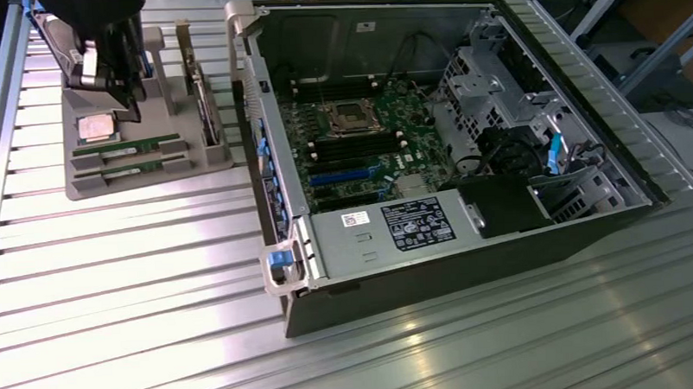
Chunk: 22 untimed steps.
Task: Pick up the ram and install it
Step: 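Pick up the ram and move it above insertion slot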
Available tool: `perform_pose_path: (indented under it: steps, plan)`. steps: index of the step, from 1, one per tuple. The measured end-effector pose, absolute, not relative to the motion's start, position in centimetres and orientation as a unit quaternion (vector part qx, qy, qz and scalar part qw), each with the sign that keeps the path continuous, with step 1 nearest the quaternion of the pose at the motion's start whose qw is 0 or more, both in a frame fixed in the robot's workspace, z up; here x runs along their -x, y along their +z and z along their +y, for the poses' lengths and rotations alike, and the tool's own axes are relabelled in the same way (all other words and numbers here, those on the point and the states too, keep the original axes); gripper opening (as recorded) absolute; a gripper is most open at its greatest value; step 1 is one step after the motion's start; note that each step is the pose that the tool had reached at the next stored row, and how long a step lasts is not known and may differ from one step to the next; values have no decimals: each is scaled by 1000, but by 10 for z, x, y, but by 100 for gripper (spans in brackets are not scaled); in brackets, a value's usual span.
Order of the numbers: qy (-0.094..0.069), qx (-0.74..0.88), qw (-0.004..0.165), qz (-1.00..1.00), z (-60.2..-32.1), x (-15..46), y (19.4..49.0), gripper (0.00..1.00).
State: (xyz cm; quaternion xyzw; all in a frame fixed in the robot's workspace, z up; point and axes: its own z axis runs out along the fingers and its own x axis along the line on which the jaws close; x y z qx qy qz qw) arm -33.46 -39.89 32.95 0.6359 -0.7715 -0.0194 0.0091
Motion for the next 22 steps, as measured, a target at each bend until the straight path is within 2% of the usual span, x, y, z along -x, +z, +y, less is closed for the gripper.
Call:
perform_pose_path:
  steps: [22]
  plan:
    - [-19, -636, 9, -771, -399, 335, 313, 36]
